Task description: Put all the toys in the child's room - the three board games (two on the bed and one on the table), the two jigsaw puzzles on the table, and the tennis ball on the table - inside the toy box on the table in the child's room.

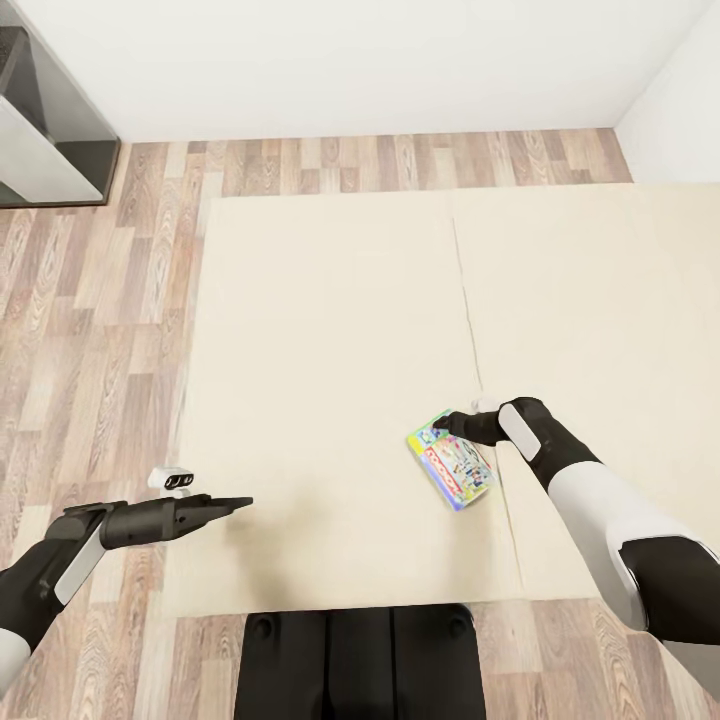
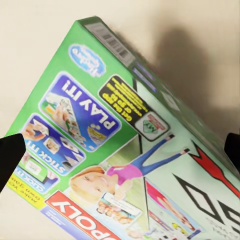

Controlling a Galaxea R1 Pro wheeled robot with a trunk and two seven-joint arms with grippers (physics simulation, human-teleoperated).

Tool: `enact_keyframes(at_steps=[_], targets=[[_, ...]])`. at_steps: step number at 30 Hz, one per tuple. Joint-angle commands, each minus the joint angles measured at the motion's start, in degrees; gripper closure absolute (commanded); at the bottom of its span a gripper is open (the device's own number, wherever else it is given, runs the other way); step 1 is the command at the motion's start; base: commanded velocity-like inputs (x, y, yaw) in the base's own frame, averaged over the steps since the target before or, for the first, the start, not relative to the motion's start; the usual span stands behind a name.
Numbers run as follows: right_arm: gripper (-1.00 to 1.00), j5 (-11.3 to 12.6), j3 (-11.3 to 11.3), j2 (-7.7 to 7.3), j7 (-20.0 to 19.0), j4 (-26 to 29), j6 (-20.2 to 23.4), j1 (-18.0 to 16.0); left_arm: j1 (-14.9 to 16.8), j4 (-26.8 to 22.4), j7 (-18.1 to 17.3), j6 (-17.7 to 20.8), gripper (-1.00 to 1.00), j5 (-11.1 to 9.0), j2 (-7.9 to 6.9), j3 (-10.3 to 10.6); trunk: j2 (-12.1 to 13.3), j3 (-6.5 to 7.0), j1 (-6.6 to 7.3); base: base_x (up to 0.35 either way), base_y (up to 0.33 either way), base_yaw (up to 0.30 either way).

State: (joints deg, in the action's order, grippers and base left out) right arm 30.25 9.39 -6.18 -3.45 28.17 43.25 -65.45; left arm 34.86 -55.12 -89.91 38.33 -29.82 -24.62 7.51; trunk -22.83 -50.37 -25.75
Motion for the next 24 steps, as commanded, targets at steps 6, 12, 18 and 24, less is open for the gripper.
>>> enact_keyframes(at_steps=[6, 12, 18, 24], targets=[[-1.00, -0.36, 0.24, -0.06, -0.35, 0.04, 0.22, -0.03, 0.03, 0.01, -0.09, 0.61, -1.00, -0.32, -0.08, 0.23, -0.09, -0.06, -0.03, -0.038, 0.096, 0.000], [-1.00, -0.36, 0.27, -0.06, -0.37, 0.04, 0.25, -0.03, 0.03, 0.02, -0.09, 0.61, -1.00, -0.32, -0.08, 0.22, -0.09, -0.06, -0.03, -0.038, 0.099, 0.000], [-1.00, -0.36, 0.27, -0.06, -0.38, 0.04, 0.25, -0.03, 0.03, 0.03, -0.09, 0.61, -1.00, -0.32, -0.08, 0.22, -0.09, -0.06, -0.03, -0.007, 0.020, 0.000], [-1.00, -0.36, 0.27, -0.06, -0.41, 0.04, 0.23, -0.03, 0.03, 0.02, -0.09, 0.61, -1.00, -0.32, -0.08, 0.22, -0.09, -0.06, -0.03, -0.002, 0.004, 0.000]])
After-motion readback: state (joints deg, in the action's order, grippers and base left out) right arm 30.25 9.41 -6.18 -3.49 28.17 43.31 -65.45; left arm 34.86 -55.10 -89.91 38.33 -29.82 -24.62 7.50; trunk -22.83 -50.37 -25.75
